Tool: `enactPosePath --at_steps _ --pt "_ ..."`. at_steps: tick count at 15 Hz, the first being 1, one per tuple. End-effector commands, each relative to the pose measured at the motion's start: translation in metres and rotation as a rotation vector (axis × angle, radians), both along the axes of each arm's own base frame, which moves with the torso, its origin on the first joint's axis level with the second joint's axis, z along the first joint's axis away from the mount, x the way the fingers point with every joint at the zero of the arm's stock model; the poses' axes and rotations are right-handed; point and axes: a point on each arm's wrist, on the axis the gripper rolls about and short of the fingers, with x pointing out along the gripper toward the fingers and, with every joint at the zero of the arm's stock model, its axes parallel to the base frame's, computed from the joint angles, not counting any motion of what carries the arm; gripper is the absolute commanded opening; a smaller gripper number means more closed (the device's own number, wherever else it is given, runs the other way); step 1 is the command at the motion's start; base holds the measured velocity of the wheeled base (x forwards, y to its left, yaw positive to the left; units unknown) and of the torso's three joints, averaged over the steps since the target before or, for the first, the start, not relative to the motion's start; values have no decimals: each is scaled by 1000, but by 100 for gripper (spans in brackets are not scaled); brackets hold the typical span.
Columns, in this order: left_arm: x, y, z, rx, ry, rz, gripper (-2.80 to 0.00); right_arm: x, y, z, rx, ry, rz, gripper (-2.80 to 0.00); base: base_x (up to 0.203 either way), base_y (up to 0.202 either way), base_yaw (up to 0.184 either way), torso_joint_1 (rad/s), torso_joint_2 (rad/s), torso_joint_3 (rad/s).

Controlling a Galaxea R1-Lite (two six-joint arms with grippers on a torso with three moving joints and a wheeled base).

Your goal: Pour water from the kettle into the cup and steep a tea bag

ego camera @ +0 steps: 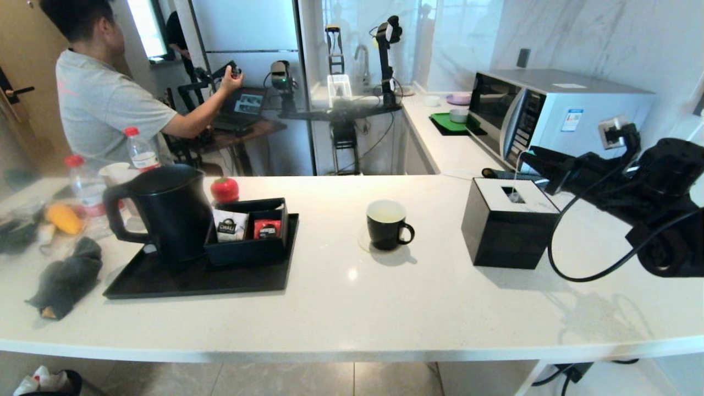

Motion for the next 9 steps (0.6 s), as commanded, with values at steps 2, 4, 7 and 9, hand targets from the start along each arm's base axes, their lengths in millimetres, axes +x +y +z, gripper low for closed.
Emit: enactPosePath --at_steps 2,4,7,9 --pt "0 0 0 0 0 0 -280 -3 0 5 -1 -17 3 0 0 0 0 0 0 0" --pt "0 0 0 0 0 0 -280 -5 -2 6 -1 -17 -4 0 0 0 0 0 0 0" --pt "0 0 0 0 0 -1 -280 -9 -14 8 -3 -18 -39 0 0 0 0 0 0 0" --pt "0 0 0 0 0 -1 -280 -12 -29 4 -18 -14 -85 0 0 0 0 0 0 0"
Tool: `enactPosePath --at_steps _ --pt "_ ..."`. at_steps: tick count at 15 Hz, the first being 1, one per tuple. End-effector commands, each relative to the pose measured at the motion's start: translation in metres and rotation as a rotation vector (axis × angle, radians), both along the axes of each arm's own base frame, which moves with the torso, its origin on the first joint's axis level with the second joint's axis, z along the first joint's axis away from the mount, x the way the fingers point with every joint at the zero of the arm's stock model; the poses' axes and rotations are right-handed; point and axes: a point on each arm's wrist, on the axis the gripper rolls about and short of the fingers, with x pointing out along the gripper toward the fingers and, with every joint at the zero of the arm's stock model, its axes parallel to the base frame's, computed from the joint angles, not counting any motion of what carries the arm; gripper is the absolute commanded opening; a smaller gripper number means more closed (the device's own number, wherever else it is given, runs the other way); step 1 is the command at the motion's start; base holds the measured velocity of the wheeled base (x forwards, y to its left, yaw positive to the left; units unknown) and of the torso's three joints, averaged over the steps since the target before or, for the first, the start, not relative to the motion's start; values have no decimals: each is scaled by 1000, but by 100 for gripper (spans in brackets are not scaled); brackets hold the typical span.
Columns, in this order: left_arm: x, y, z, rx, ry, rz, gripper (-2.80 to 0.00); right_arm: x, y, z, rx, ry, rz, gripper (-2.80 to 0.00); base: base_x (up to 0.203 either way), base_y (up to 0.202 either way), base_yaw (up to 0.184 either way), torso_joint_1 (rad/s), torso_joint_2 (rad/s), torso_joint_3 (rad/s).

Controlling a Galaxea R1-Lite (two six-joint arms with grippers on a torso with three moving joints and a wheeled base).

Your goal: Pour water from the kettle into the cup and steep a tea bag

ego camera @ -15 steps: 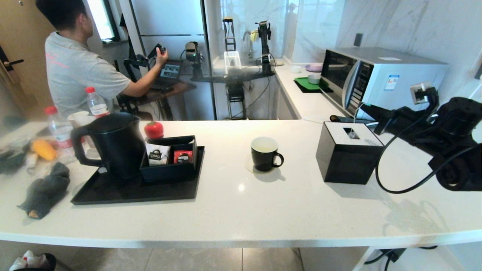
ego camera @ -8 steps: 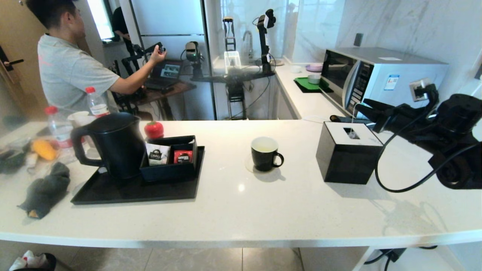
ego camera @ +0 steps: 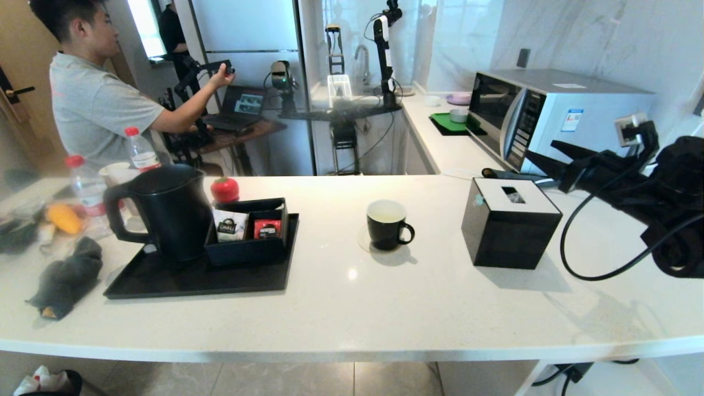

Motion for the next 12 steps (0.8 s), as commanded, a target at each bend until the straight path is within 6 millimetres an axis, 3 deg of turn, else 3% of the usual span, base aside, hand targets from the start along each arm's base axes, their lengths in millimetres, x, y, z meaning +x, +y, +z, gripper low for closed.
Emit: enactPosePath --at_steps 1,6,7,12 --pt "0 0 0 0 0 0 -280 -6 -19 -4 -23 0 -55 0 0 0 0 0 0 0" --pt "0 0 0 0 0 0 -280 -19 -45 -9 -35 18 -136 0 0 0 0 0 0 0" --pt "0 0 0 0 0 0 -280 -21 -47 -12 -37 22 -143 -280 0 0 0 0 0 0" --pt "0 0 0 0 0 -2 -280 -24 -46 -7 -34 20 -143 -280 0 0 0 0 0 0"
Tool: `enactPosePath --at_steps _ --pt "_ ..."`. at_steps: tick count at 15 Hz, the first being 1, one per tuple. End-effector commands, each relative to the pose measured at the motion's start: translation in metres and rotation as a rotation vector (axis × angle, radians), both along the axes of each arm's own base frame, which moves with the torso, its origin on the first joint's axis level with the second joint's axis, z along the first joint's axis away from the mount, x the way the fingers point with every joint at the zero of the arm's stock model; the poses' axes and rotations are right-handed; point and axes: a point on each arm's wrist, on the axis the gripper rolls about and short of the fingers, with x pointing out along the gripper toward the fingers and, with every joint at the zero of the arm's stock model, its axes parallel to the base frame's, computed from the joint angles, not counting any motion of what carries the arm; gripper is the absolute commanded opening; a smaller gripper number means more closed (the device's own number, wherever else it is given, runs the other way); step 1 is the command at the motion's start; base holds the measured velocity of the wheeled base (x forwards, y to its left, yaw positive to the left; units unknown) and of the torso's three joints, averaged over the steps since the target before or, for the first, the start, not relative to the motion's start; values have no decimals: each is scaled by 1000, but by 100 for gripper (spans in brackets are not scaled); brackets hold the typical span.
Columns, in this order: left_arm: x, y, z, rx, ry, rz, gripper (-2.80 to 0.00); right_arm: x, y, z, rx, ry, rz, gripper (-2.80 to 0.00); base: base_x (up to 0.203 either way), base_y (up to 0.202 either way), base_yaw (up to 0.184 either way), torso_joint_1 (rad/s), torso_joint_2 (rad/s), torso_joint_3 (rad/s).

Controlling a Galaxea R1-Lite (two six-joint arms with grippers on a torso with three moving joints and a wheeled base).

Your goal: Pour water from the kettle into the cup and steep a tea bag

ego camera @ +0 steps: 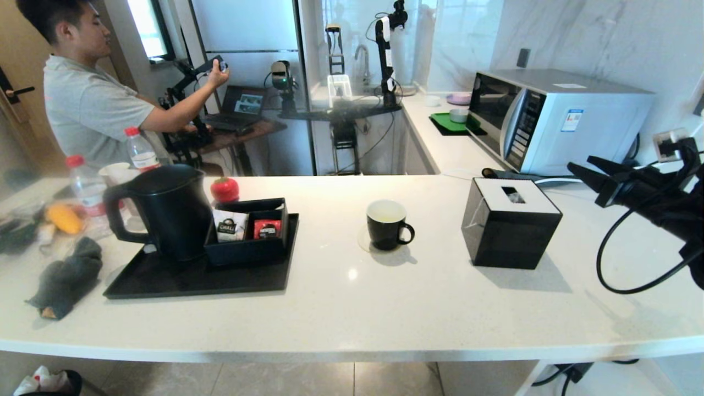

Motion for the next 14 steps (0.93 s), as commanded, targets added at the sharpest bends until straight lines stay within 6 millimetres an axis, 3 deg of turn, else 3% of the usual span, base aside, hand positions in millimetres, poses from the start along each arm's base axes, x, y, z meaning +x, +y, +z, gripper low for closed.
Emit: enactPosePath --at_steps 1,5,10,14 --pt "0 0 0 0 0 -1 -280 0 0 12 -4 -24 5 -280 0 0 0 0 0 0" --pt "0 0 0 0 0 -1 -280 -8 13 41 24 57 20 -280 0 0 0 0 0 0" --pt "0 0 0 0 0 -1 -280 -26 67 93 303 277 63 -280 0 0 0 0 0 0" --pt "0 0 0 0 0 -2 -280 -33 87 117 333 461 63 -280 0 0 0 0 0 0"
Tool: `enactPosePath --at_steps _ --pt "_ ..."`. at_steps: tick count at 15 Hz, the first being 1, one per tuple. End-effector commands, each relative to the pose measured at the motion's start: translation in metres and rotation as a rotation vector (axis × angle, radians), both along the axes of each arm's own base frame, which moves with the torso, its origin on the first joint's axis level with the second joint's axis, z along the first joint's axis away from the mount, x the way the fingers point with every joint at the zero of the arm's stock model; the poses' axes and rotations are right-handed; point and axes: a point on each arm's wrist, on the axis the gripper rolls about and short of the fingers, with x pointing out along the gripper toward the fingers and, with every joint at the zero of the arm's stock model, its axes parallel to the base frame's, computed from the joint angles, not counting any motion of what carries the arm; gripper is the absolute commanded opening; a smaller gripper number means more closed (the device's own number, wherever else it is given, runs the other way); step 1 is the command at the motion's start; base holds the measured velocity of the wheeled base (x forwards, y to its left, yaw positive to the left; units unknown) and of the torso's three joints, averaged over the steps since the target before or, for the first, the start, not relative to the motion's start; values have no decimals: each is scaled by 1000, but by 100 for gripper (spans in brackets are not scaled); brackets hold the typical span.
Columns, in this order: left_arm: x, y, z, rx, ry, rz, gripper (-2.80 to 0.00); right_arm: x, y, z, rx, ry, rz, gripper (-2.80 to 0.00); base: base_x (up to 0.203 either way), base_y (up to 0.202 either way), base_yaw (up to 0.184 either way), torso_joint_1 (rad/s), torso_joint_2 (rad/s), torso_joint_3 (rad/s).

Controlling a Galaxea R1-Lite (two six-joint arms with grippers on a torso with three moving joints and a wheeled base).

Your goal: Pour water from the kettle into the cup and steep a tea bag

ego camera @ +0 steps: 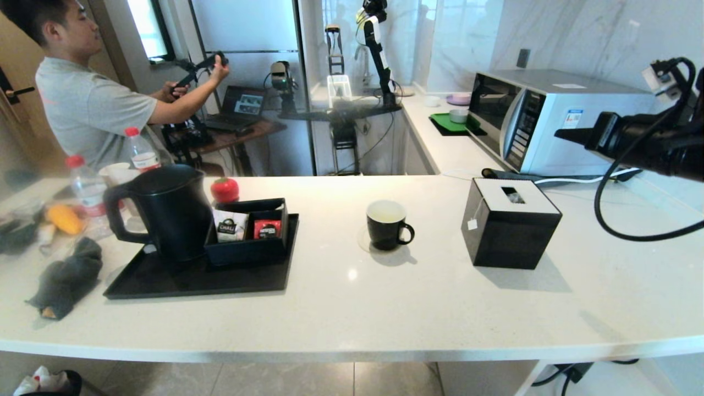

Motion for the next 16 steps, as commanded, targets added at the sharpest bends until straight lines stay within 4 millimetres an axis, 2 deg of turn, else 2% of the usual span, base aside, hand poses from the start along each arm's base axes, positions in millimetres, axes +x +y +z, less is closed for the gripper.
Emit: enactPosePath --at_steps 1,7,9,12,16 --pt "0 0 0 0 0 0 -280 -9 12 18 0 108 37 -280 0 0 0 0 0 0" --pt "0 0 0 0 0 0 -280 -14 20 37 -102 439 103 -280 0 0 0 0 0 0" --pt "0 0 0 0 0 0 -280 -1 22 29 -106 516 105 -280 0 0 0 0 0 0" --pt "0 0 0 0 0 0 -280 12 37 15 -145 590 -76 -280 0 0 0 0 0 0" --pt "0 0 0 0 0 -1 -280 24 50 0 -40 673 -110 -280 0 0 0 0 0 0"
